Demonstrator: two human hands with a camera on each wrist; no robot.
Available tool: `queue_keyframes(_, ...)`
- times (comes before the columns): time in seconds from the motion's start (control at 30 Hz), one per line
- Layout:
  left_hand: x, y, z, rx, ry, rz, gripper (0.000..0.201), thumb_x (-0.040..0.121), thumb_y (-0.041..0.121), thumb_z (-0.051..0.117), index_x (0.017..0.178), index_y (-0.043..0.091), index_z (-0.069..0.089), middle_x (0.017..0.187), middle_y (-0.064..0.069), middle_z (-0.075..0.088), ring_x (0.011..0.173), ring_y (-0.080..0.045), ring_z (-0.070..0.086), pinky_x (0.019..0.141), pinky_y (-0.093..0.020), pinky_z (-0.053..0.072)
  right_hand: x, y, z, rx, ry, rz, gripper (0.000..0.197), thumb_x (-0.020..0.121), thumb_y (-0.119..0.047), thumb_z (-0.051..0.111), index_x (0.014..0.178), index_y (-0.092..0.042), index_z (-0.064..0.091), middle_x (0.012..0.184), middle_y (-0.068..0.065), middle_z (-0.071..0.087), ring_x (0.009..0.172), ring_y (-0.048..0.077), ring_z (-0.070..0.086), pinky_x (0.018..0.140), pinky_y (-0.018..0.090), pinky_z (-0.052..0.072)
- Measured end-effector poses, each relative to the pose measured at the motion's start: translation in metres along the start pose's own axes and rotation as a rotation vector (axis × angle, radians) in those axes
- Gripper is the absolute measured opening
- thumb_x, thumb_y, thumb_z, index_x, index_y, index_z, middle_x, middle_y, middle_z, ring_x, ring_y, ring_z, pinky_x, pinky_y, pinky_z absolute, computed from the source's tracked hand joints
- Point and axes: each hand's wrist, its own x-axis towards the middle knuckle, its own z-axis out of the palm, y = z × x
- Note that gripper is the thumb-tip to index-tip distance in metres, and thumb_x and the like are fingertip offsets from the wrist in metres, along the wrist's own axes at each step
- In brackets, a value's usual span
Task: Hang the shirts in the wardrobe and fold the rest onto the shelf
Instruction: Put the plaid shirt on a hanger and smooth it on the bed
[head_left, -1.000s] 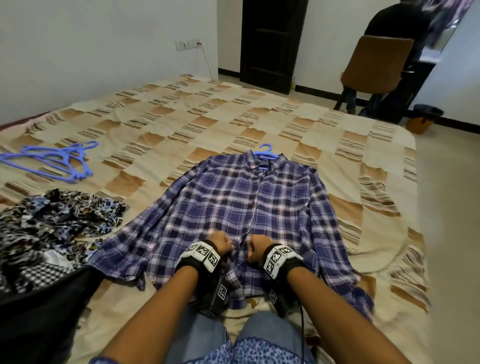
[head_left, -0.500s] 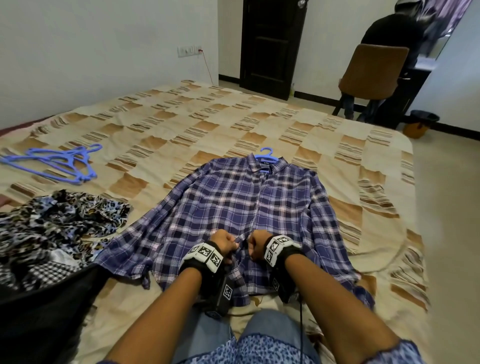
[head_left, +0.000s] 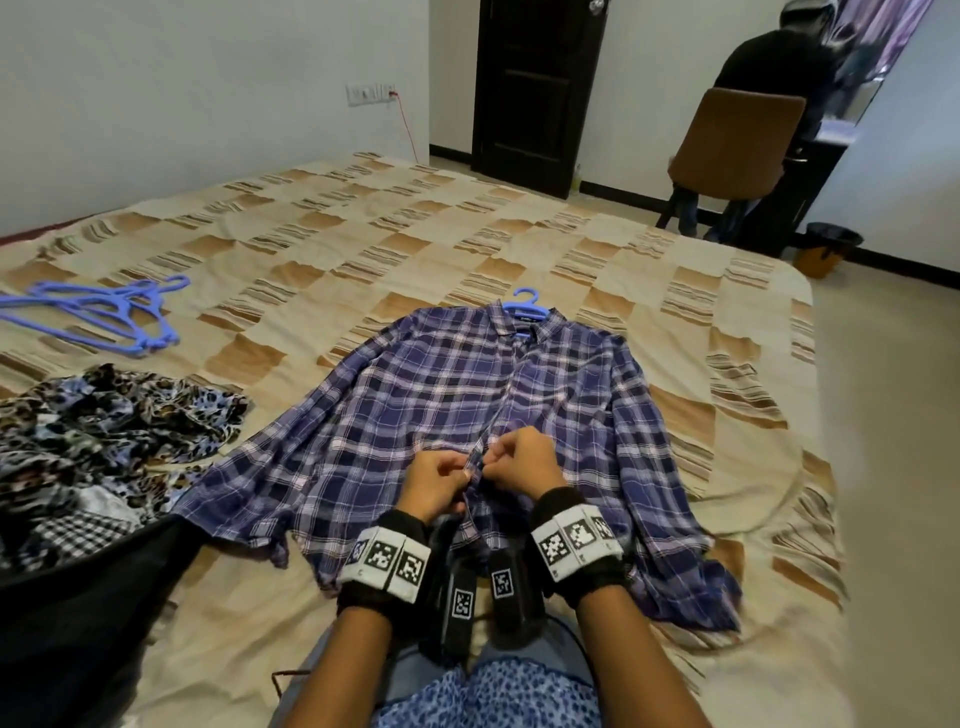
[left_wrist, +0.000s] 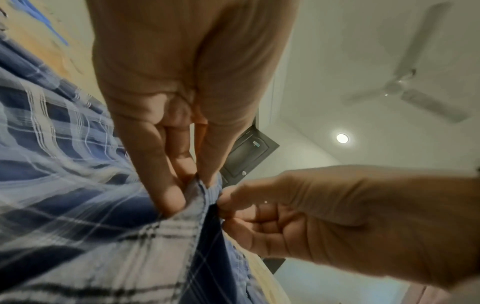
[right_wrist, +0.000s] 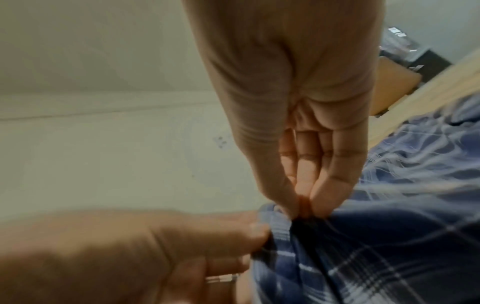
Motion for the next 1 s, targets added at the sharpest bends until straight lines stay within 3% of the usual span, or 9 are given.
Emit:
queue_keyframes(0.13,-0.001,-0.001,-0.007,-0.013,-0.013,0.051,0.019,0.091,-0.006,0.051,0.095,0.009,0.062,0.072,0.002,0.06,0.047,0.003,0.057,0.046,-0.015,0.048,-0.001,0.005,-0.001,0.304,-0.065,0.073,0.024,0.078,0.011,0.066,0.064,-0.008,0.061,0.069,0.005,0.061,0.068,0.017,0.061,0.066,0.025,0.057)
queue_keyframes(0.23,0.001,-0.004,-0.006,0.008,-0.023,0.043,0.018,0.09,-0.006,0.052,0.095,0.01,0.061,0.072,0.002,0.06,0.054,-0.004,0.056,0.049,-0.018,0.05,-0.003,0.01,0.001,0.398,-0.072,0.089,0.023,0.08,0.012,0.063,0.067,-0.007,0.063,0.071,0.007,0.061,0.067,0.016,0.061,0.059,0.018,0.056)
queue_keyframes(0.33,0.006,-0.004,-0.004,0.034,-0.023,0.026,0.01,0.089,0.0,0.057,0.097,0.005,0.062,0.074,-0.002,0.06,0.062,-0.012,0.057,0.052,-0.022,0.053,-0.002,0.017,0.004,0.471,-0.083,0.105,0.018,0.081,0.011,0.064,0.073,-0.006,0.065,0.076,0.01,0.063,0.067,0.016,0.062,0.059,0.017,0.055)
queue_keyframes(0.43,0.015,-0.008,-0.003,0.134,0.04,0.084,0.008,0.084,0.018,0.068,0.077,0.015,0.066,0.073,-0.003,0.065,0.071,-0.019,0.062,0.067,-0.035,0.054,0.002,0.015,0.003,0.479,-0.128,0.107,0.007,0.081,0.009,0.064,0.085,0.004,0.067,0.084,0.017,0.066,0.072,0.019,0.063,0.065,0.021,0.057)
queue_keyframes(0.53,0.023,-0.016,-0.001,0.219,0.132,0.071,0.008,0.082,0.018,0.071,0.08,0.015,0.064,0.07,0.002,0.061,0.072,-0.016,0.059,0.071,-0.028,0.047,0.005,0.016,0.001,0.529,-0.172,0.126,0.016,0.081,0.011,0.063,0.097,0.013,0.064,0.079,0.015,0.064,0.065,0.013,0.064,0.062,0.019,0.056)
queue_keyframes(0.6,0.023,-0.016,0.0,0.285,0.15,0.068,0.009,0.083,0.017,0.069,0.09,0.013,0.064,0.071,0.007,0.057,0.073,-0.012,0.055,0.072,-0.025,0.043,0.005,0.017,0.0,0.554,-0.171,0.133,0.014,0.08,0.012,0.064,0.094,0.01,0.065,0.074,0.01,0.064,0.058,0.007,0.063,0.06,0.017,0.055)
queue_keyframes(0.7,0.024,-0.015,0.002,0.261,0.143,0.038,0.016,0.083,0.013,0.069,0.099,0.011,0.065,0.072,0.006,0.057,0.076,-0.013,0.056,0.075,-0.026,0.046,0.007,0.018,0.001,0.568,-0.146,0.14,0.014,0.08,0.011,0.065,0.093,0.009,0.065,0.073,0.01,0.064,0.061,0.011,0.062,0.06,0.018,0.056)
queue_keyframes(0.87,0.023,-0.017,0.004,0.192,0.139,0.0,0.012,0.08,0.006,0.071,0.091,0.008,0.067,0.076,-0.01,0.068,0.074,-0.02,0.063,0.083,-0.038,0.054,0.007,0.019,0.005,0.581,-0.128,0.147,0.013,0.079,0.011,0.066,0.091,0.008,0.066,0.073,0.01,0.064,0.061,0.012,0.062,0.059,0.016,0.056)
queue_keyframes(1.0,0.024,-0.017,0.005,0.168,0.159,-0.003,0.013,0.078,0.005,0.072,0.083,0.014,0.065,0.067,-0.002,0.063,0.071,-0.019,0.061,0.083,-0.038,0.053,0.007,0.018,0.004,0.587,-0.132,0.153,0.008,0.078,0.01,0.067,0.083,0.004,0.066,0.073,0.011,0.064,0.057,0.011,0.062,0.059,0.017,0.056)
